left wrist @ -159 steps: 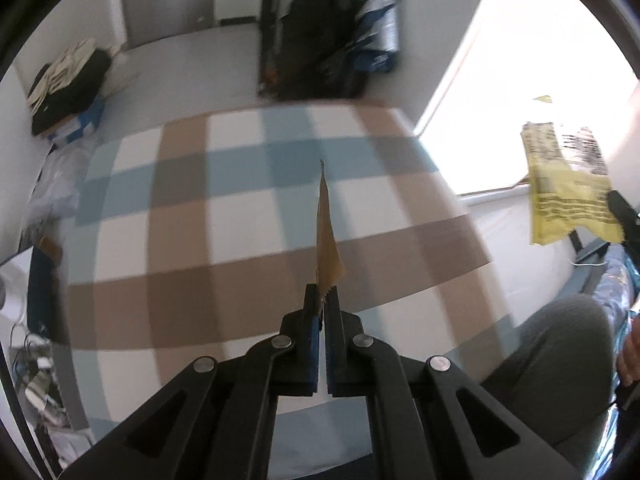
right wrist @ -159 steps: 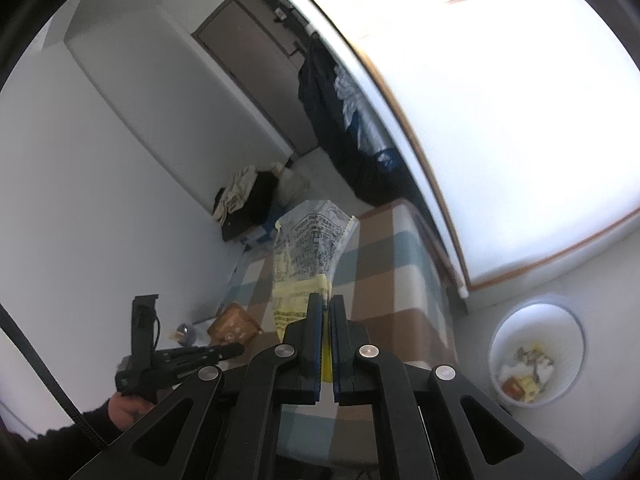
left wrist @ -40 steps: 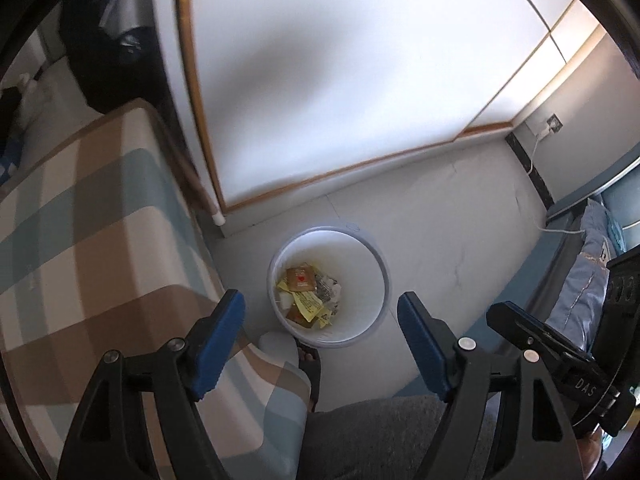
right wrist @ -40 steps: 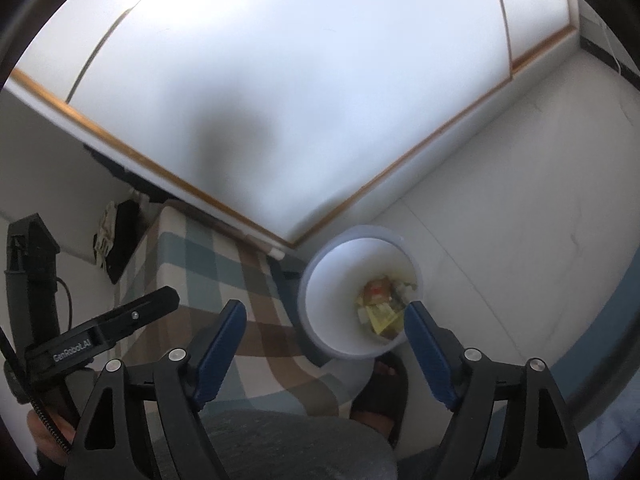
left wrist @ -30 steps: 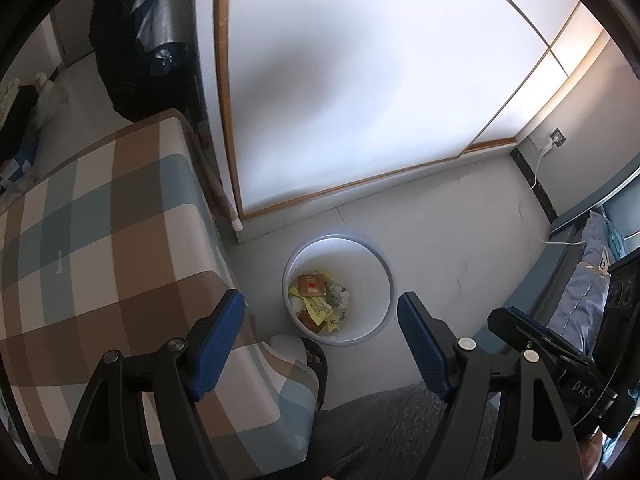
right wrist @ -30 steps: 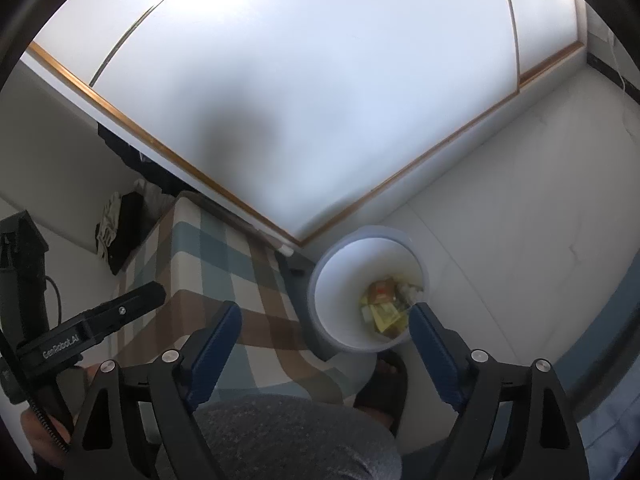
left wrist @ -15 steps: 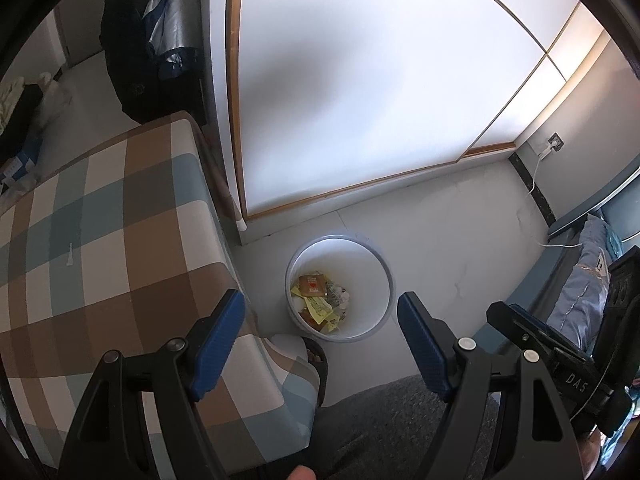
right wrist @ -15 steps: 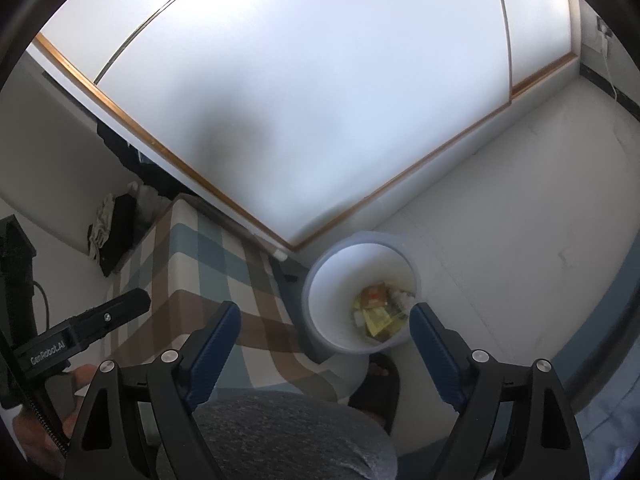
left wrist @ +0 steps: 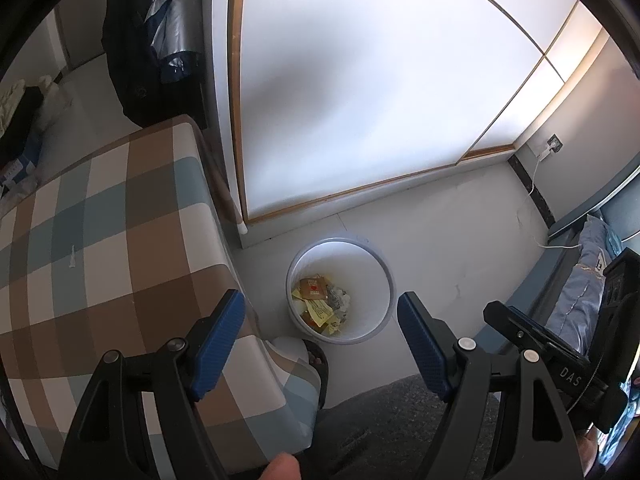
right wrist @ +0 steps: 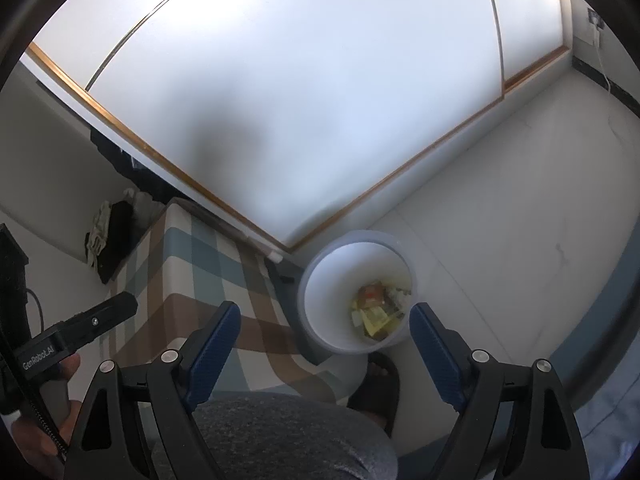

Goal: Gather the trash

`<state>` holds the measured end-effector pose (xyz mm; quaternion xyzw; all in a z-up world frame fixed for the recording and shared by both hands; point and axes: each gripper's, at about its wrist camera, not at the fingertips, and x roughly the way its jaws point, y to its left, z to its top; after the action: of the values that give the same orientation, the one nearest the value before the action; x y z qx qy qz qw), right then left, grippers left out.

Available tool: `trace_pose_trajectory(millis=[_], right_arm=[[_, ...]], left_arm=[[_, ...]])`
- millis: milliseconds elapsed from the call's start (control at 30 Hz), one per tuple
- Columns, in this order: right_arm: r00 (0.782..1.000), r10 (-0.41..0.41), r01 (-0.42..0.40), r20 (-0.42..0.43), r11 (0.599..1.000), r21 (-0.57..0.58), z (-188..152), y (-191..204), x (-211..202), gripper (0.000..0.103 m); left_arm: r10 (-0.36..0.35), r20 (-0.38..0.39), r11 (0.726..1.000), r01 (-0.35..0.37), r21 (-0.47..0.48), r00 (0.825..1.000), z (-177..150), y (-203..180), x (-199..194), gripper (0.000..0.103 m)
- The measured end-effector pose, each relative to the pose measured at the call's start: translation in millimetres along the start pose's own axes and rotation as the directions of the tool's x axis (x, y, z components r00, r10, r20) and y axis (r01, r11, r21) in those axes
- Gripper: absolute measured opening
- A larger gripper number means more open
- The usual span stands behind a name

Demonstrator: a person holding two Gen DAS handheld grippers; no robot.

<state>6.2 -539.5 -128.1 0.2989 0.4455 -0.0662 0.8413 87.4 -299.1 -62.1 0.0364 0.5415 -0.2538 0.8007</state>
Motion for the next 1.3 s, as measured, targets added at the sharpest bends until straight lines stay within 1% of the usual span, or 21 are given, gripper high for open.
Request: trace_pose_trajectory(millis=[167,433,933,1167,1300], right_arm=[[1.0,-0.004,0.004,-0.004,1.0,0.003,0.2,0.3,-0.7,0.087],[1.0,-0.007,0.007,-0.002,1.0,0.006,0.2,-0.4,-1.5,0.087],[1.0,-0.003,0.003,0.002,1.0,0.013,0.6,-2.2,-1.0,0.087],[1.0,0.0,0.0,0.005,1.0,0.016,0.0,-2.6,-1.2,0.087],[1.0,0.004,-0.004,0.007,1.0,0.015,0.4,-2.2,-0.7,0.087]], left_arm=[[0.007,-0.001,1.0,-0.007,-0.003,1.0,-1.0,1.3,0.3,0.076],[-0.003,-0.012,1.0,0.003,-0.009,1.0,0.6,1.0,0.7,0.076],[0.018,-0.01,1.0,-0.018,0.005,1.0,0.7,-3.8,0.4,0.076],[0.008,-0.002,1.0,-0.008,0.009,1.0,-0.4,-5.0,0.4,0.076],[0.007,-0.011,1.0,-0.007,0.007,1.0,-0.2,-3.4,4.1,0.076]])
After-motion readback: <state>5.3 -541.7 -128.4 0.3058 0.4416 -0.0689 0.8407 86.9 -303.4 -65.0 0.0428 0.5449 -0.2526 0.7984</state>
